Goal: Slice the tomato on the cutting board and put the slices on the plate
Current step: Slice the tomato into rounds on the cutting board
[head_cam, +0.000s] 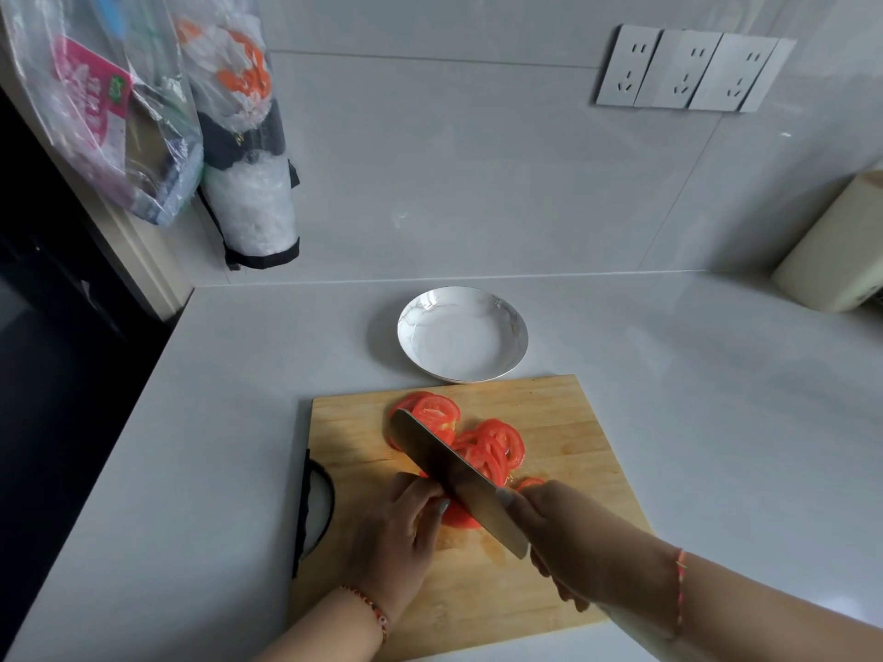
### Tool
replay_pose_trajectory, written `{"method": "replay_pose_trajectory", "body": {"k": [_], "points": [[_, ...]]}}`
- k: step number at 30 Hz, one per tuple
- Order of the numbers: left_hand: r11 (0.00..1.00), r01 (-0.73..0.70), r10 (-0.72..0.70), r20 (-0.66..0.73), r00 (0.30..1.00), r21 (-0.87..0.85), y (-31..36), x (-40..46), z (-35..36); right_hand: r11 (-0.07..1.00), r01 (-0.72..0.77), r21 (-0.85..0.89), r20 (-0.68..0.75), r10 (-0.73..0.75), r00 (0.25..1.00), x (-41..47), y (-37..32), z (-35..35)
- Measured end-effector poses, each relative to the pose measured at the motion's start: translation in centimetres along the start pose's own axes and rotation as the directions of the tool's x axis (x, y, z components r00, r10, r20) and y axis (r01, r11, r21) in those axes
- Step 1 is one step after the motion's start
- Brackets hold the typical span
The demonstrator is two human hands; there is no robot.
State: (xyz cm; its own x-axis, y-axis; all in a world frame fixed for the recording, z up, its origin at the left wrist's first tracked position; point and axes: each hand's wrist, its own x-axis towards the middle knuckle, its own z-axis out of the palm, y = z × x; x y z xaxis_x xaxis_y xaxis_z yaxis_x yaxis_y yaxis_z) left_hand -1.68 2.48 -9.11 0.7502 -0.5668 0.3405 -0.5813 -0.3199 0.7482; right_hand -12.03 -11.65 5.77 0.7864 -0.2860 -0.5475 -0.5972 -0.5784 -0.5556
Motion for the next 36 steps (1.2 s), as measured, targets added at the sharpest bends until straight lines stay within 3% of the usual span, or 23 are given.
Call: {"method": "replay_pose_trajectory", "body": {"k": [9, 16, 23, 29, 36], "points": [[0.999, -0.010, 0.010, 0.000, 1.000, -0.047, -0.4, -0.2, 0.1, 0.997, -0.082, 0.007, 0.075, 0.081, 0.994, -1.7, 1.7, -0.7], [1.000, -0.013, 0.013, -0.016, 1.000, -0.017, -0.3, -0.3, 0.2, 0.998, -0.002, -0.064, 0.016, 0.003, 1.000, 1.1, 0.3, 0.5], [0.999, -0.041, 0.040, -0.037, 0.999, -0.028, -0.2, -0.2, 0.2, 0.990, -0.128, -0.063, 0.069, 0.132, 0.989, -1.5, 2.6, 0.2], [0.997, -0.066, 0.068, -0.041, 0.997, 0.041, 0.3, -0.3, -0.3, 0.997, -0.042, -0.068, 0.051, 0.045, 0.998, 1.0, 1.1, 1.0], [0.999, -0.040, 0.041, -0.032, 0.999, 0.030, 0.6, -0.1, -0.2, 0.994, -0.105, -0.014, 0.103, 0.106, 0.989, -0.3, 3.2, 1.1]]}}
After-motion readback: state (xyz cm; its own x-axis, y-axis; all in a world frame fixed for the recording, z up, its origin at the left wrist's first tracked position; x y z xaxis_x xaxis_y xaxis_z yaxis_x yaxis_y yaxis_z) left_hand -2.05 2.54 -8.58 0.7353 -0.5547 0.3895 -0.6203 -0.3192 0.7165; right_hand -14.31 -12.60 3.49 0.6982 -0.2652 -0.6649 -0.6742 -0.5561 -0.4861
